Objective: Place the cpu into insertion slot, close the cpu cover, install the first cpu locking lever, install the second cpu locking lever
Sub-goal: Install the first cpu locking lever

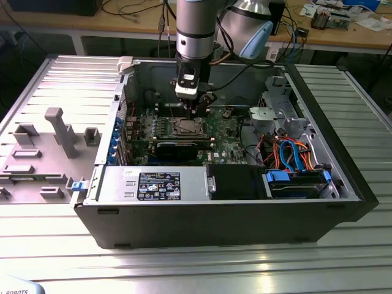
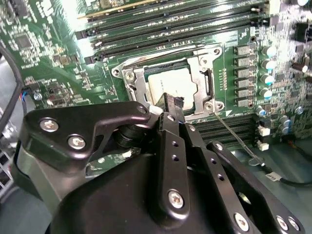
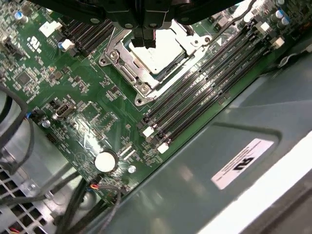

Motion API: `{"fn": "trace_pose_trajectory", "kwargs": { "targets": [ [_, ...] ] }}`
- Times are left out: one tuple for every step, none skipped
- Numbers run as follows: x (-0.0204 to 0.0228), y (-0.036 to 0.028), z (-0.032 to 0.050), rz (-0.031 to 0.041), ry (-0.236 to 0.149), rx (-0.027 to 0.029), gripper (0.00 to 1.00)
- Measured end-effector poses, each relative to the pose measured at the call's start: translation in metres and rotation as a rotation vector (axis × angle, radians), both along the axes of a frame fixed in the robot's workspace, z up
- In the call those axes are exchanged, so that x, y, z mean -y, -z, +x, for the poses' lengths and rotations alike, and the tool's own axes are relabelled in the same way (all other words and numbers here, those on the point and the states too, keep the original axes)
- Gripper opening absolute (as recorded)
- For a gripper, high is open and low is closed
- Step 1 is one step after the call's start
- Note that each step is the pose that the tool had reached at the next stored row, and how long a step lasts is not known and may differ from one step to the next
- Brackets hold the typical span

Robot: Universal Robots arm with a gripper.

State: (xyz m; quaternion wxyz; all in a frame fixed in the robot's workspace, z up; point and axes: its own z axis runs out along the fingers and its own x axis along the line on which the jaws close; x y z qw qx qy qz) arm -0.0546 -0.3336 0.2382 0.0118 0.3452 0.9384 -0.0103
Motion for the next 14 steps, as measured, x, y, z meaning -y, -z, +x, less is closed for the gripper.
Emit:
{"fn": "trace_pose_trajectory", "kwargs": {
  "targets": [
    [0.0000,0.0000,0.0000,0.0000,-0.003,0.0000,0.11],
    [0.0000,0.0000,0.0000,0.0000,-0.003,0.0000,0.11],
    [0.0000,-0.0001,0.0000,0.0000,-0.003,0.0000,0.11],
    [0.0001,-0.0008,-0.0001,-0.0006,-0.003,-0.0004,0.11],
    [0.0001,-0.0017,-0.0001,-0.0005,-0.004,-0.0003,0.11],
    [0.0000,-0.0029,-0.0001,-0.0001,-0.004,0.0000,0.11],
    [-0.0001,-0.0063,-0.0001,-0.0001,-0.004,0.0000,0.11],
    [0.0000,-0.0086,0.0000,-0.0002,-0.004,0.0000,0.11],
    [0.0000,-0.0110,-0.0001,-0.0001,-0.004,-0.0001,0.11],
    [0.0000,-0.0146,-0.0001,0.0000,-0.004,0.0000,0.11],
    [-0.0001,-0.0180,-0.0001,-0.0001,-0.005,0.0000,0.11],
    [-0.0001,-0.0204,-0.0001,-0.0002,-0.005,-0.0001,0.11],
    [-0.0001,-0.0223,0.0000,-0.0001,-0.006,0.0000,0.11],
    [0.0000,-0.0247,0.0000,-0.0003,-0.011,0.0000,0.11]
  ]
}}
